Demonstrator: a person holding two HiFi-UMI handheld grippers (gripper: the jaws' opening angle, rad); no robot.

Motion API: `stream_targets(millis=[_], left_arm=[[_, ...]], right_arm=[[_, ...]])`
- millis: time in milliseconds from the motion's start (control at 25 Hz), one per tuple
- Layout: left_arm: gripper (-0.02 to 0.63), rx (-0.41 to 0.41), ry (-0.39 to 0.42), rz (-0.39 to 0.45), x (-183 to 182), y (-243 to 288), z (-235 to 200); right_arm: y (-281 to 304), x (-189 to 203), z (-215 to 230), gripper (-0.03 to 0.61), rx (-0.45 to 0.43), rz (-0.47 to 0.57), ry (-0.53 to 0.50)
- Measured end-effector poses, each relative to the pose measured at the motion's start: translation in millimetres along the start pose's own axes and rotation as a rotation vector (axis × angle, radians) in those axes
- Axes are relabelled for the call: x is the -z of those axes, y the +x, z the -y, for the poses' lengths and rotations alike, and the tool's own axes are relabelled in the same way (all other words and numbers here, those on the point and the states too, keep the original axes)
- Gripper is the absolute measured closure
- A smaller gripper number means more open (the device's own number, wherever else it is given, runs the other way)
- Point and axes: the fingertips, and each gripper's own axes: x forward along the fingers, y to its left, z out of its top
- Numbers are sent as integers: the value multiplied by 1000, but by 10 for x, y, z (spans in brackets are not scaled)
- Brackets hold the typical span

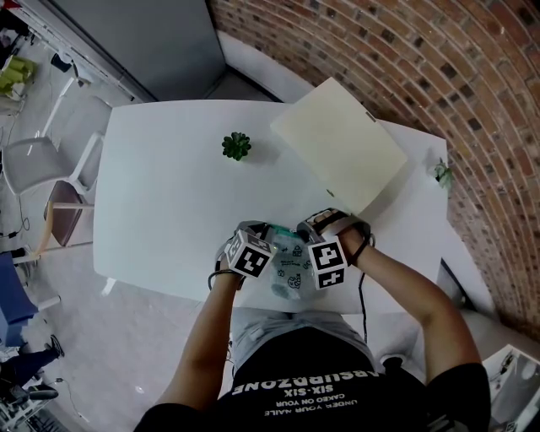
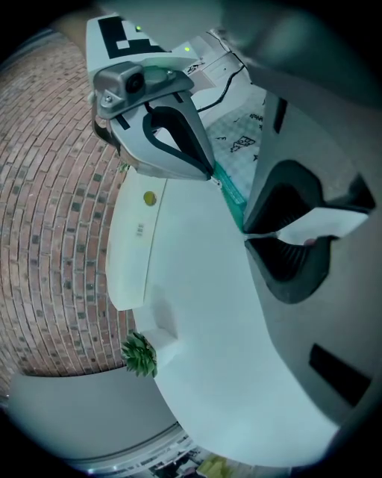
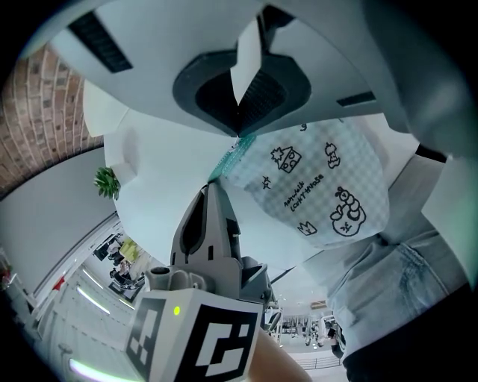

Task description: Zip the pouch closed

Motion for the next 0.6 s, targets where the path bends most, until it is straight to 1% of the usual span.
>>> stream_targets(millis=[280, 600], left_arm=[[581, 12, -11, -19, 6, 3, 1], [581, 4, -15, -25, 10, 6, 2]], right_arm=[[-39, -20, -19, 578, -9, -4, -4], [-52, -50, -45, 578, -16, -27, -7]])
